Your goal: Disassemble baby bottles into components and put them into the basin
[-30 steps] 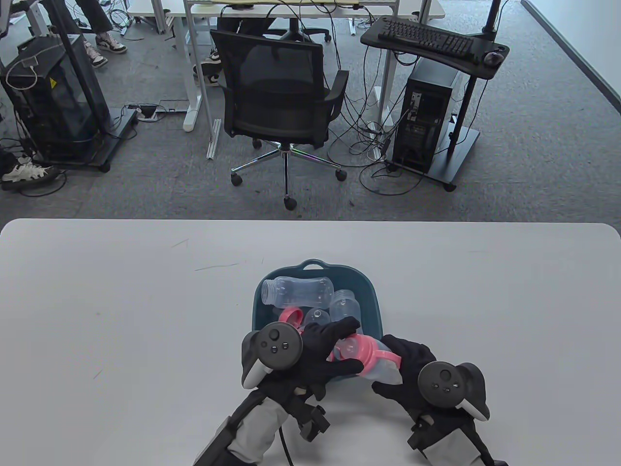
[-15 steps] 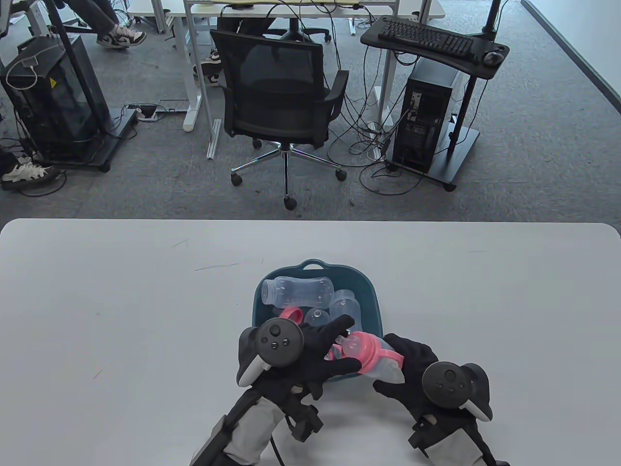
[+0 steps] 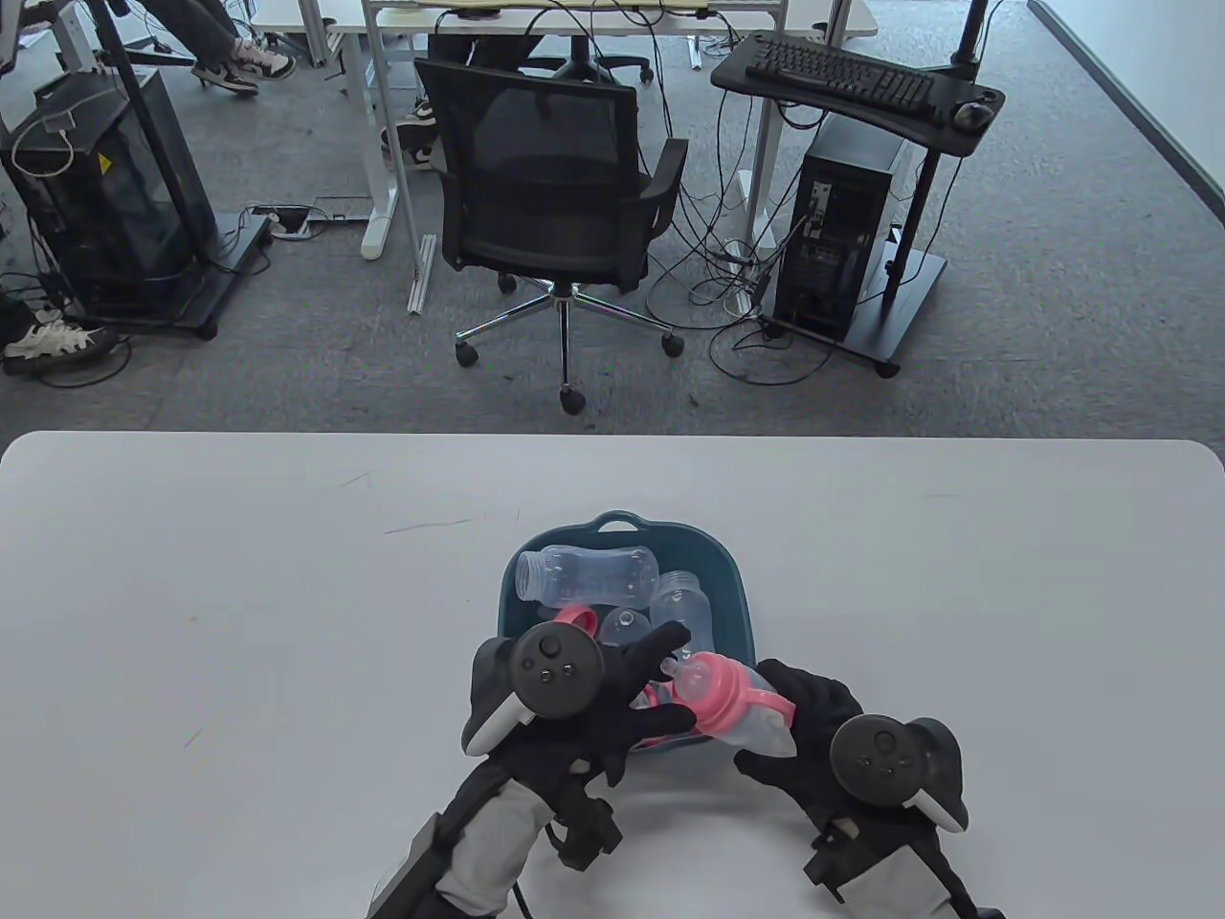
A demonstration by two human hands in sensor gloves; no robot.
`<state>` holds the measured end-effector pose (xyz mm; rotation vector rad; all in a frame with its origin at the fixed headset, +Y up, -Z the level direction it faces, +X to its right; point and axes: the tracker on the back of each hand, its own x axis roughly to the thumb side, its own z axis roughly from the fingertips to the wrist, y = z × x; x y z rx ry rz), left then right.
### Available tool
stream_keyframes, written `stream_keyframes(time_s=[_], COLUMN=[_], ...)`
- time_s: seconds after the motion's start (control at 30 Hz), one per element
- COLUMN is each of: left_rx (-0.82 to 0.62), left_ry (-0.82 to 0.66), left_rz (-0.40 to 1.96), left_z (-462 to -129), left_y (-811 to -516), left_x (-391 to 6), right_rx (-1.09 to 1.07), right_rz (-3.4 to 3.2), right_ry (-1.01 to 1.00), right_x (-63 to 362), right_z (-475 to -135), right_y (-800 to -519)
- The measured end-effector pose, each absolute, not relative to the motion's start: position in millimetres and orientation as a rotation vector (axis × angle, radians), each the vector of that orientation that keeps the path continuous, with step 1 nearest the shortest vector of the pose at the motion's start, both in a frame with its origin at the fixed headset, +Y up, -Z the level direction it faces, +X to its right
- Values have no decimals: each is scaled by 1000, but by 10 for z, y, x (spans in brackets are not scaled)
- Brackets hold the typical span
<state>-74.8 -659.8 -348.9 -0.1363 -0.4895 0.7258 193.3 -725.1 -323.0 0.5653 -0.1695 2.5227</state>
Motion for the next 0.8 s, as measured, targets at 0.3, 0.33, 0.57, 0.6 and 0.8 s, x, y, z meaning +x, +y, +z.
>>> stream_keyframes(time_s=[0.3, 0.33, 0.57, 0.6, 0.8], left_rx=[-14, -9, -29, -42, -137], left_ry=[-545, -553, -592, -598, -659], left_rz=[816, 825, 867, 869, 839], left_z=[-3420, -3415, -3407, -3410, -3399], left_y=[-6558, -6555, -6562, -6560, -6498], left_x=[-711, -708, -681, -687, -693], right_rx=[590, 593, 609, 605, 586], right_rz=[2543, 2546, 2566, 2570, 2563], right_ry=[-183, -182, -194, -201, -237], right_x=[1831, 1822, 1829, 1840, 1903], right_z=[-3190, -3188, -3174, -3171, -3154], right_y=[-7197, -7191, -7133, -7118, -7052])
